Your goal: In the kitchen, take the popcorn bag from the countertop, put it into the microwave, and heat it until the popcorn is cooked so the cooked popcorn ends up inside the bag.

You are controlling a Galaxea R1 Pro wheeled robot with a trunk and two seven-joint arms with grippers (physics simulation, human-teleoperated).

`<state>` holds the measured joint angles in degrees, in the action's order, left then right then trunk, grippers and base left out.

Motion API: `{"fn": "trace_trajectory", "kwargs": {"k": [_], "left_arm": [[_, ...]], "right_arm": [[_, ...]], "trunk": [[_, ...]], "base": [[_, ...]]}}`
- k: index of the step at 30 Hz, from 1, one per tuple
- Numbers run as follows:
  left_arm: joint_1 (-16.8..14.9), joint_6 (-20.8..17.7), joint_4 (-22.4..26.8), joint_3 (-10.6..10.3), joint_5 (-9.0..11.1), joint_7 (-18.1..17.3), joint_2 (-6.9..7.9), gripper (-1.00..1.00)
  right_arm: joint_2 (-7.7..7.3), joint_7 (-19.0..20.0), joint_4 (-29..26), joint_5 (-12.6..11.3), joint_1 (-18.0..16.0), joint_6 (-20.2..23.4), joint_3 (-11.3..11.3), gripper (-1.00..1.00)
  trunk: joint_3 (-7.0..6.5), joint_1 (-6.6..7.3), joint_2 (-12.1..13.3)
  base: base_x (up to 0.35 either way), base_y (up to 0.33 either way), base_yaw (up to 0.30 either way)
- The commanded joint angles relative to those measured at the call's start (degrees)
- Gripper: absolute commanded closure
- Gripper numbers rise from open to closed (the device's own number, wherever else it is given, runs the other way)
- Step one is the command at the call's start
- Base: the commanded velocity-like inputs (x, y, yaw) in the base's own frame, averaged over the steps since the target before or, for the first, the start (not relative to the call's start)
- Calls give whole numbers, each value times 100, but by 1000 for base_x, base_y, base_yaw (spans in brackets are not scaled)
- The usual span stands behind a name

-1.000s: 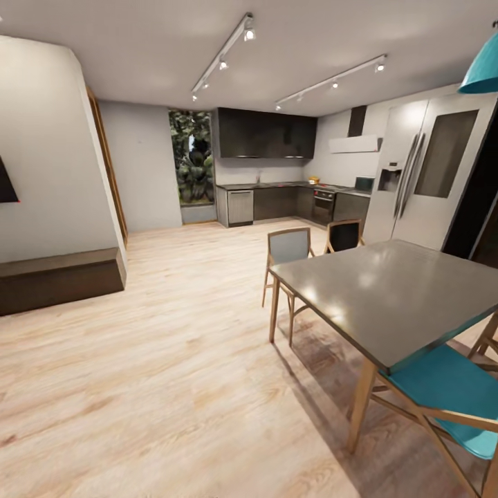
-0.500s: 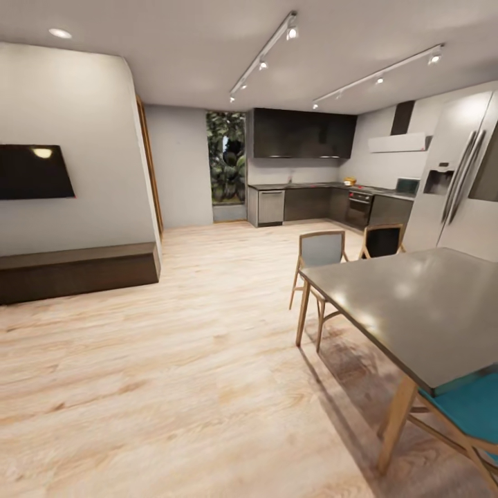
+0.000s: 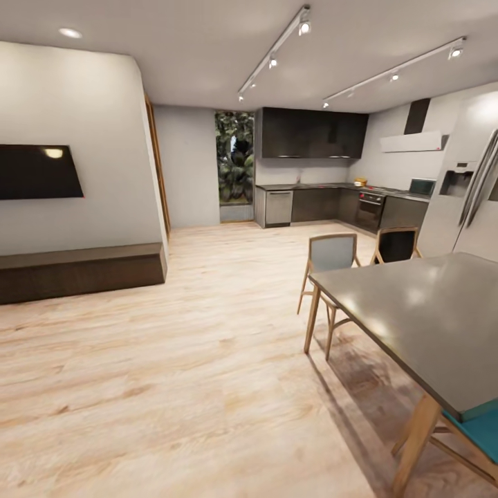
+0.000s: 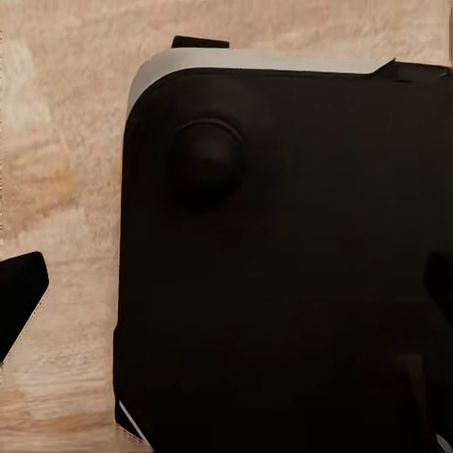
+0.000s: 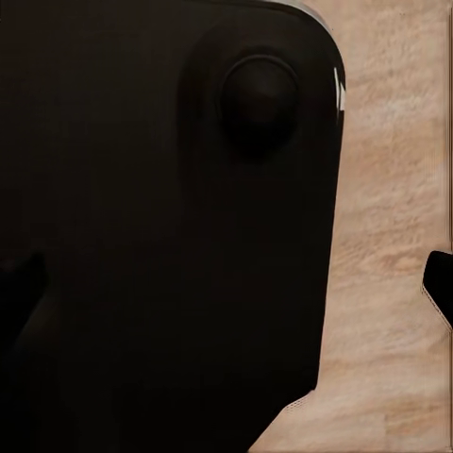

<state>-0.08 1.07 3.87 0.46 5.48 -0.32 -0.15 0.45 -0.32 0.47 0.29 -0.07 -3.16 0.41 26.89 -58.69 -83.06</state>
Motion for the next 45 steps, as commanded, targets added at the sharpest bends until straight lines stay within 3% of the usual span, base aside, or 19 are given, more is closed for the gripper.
{"fn": "trace_trajectory", "kwargs": {"k": [1,45], "left_arm": [[-1,9,0,-1,59,-3,1,-100],[-1,7,-1,7,67,-3,-3,-100]], "right_arm": [[1,-3,5,5,-2,-21,3,-100],[7,-3,-41,12,-2,-35,-17,-100]], "trunk": [[4,-3,-2],[4,-3,-2]], "base": [[322,0,0],[323,0,0]]}}
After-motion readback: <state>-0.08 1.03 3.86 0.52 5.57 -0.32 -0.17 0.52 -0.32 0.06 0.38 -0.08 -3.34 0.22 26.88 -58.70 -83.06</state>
